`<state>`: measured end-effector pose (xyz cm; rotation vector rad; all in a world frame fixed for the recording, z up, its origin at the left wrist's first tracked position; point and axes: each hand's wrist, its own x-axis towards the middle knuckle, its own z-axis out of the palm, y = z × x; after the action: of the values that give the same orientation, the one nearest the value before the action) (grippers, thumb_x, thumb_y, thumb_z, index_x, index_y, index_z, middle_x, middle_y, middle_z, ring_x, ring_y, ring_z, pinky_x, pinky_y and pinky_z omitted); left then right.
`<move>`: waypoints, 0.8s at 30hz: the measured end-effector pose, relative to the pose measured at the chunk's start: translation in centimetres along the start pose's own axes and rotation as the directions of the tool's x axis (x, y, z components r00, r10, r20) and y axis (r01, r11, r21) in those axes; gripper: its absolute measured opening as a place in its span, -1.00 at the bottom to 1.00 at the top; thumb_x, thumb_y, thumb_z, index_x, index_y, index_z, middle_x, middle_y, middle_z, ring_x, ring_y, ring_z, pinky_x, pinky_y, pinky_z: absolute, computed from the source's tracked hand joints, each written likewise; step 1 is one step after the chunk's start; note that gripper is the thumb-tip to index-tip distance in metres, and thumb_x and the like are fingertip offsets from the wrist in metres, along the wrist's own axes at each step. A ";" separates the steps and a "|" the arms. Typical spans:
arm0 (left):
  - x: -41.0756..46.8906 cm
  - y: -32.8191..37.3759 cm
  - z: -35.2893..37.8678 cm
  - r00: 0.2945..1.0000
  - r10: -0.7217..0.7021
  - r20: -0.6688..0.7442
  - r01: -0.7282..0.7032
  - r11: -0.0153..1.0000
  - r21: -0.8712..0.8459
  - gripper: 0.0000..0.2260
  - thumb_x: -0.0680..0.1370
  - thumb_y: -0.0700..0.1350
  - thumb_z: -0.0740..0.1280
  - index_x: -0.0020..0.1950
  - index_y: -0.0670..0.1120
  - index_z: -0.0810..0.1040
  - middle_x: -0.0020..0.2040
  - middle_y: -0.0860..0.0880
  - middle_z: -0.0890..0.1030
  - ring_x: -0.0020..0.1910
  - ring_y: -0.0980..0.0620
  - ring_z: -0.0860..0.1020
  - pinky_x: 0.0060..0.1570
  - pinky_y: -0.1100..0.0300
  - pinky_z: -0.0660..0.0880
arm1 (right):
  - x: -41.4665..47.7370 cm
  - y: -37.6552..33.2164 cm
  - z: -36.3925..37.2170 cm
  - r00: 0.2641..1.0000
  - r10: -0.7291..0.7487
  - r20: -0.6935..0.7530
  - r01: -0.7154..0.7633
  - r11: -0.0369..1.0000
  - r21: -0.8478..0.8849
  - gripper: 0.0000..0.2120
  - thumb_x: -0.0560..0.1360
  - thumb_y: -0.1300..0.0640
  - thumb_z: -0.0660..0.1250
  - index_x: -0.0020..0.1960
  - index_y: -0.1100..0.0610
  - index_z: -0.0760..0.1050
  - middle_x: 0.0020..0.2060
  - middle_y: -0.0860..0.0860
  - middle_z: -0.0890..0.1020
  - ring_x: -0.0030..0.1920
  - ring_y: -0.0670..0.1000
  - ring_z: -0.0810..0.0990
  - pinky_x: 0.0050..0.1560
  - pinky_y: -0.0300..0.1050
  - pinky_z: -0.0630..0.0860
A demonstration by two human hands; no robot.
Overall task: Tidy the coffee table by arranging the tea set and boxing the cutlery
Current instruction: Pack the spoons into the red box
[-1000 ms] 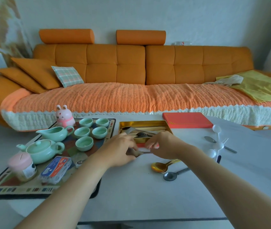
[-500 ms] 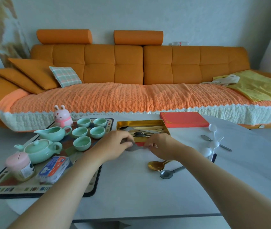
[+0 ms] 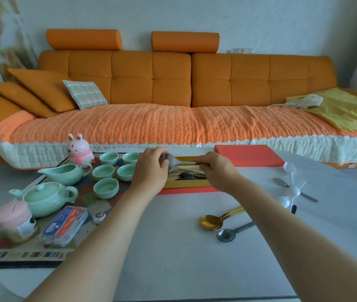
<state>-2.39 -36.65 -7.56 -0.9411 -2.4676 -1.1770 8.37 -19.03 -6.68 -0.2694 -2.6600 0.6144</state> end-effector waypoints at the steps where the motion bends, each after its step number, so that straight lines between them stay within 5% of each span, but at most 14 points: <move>1: 0.1 -0.3 0.3 0.999 0.043 0.023 -0.045 0.997 0.068 -0.74 0.60 -0.16 0.27 0.28 -0.07 0.54 0.24 -0.03 0.50 0.25 -0.02 0.42 0.25 0.11 0.36 | 0.4 0.1 0.3 1.000 0.023 0.016 -0.023 1.000 -0.021 -0.68 0.64 0.25 0.14 0.28 0.07 0.56 -0.09 -0.01 0.51 -0.17 0.01 0.51 -0.22 -0.21 0.37; 6: 0.2 -1.6 1.1 0.971 0.121 0.208 -0.165 0.965 0.204 -0.70 0.63 -0.05 0.24 0.35 -0.06 0.52 0.32 0.01 0.50 0.29 -0.06 0.44 0.31 -0.01 0.37 | 2.4 0.4 1.6 0.987 0.123 0.104 -0.114 0.990 -0.083 -0.62 0.64 0.24 0.07 0.29 0.01 0.56 -0.35 -0.09 0.46 -0.47 -0.05 0.40 -0.53 -0.28 0.24; 13: 0.7 -2.5 1.3 0.936 0.129 0.328 -0.235 0.922 0.309 -0.61 0.67 0.08 0.10 0.44 0.00 0.45 0.44 0.05 0.42 0.38 -0.02 0.39 0.39 -0.02 0.26 | 3.9 0.6 2.3 0.957 0.236 0.170 -0.228 0.971 -0.067 -0.62 0.63 0.24 0.08 0.25 -0.03 0.58 -0.30 -0.04 0.56 -0.45 -0.04 0.44 -0.62 -0.32 0.27; 18: 0.8 -2.1 1.6 0.913 0.063 0.402 -0.211 0.918 0.336 -0.53 0.66 0.16 0.02 0.51 0.00 0.35 0.51 0.05 0.32 0.47 0.00 0.28 0.43 -0.05 0.24 | 3.1 0.2 1.8 0.974 0.166 0.157 -0.153 0.984 -0.092 -0.63 0.59 0.19 0.12 0.23 -0.09 0.58 0.03 -0.02 0.63 -0.26 -0.03 0.59 -0.32 -0.13 0.54; 24: 0.3 -1.6 1.2 0.899 0.040 0.437 -0.218 0.904 0.367 -0.48 0.66 0.19 0.01 0.57 0.01 0.22 0.58 0.04 0.19 0.54 0.00 0.15 0.47 -0.06 0.17 | 1.0 -0.3 0.9 0.960 0.059 0.274 -0.050 0.998 -0.040 -0.68 0.58 0.09 0.11 0.17 -0.07 0.58 0.06 0.06 0.65 0.03 0.12 0.61 0.05 0.12 0.57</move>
<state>-3.55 -36.37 -9.12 -1.3107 -2.7566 -0.4028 7.06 -19.34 -6.96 -0.2857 -2.9401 0.6690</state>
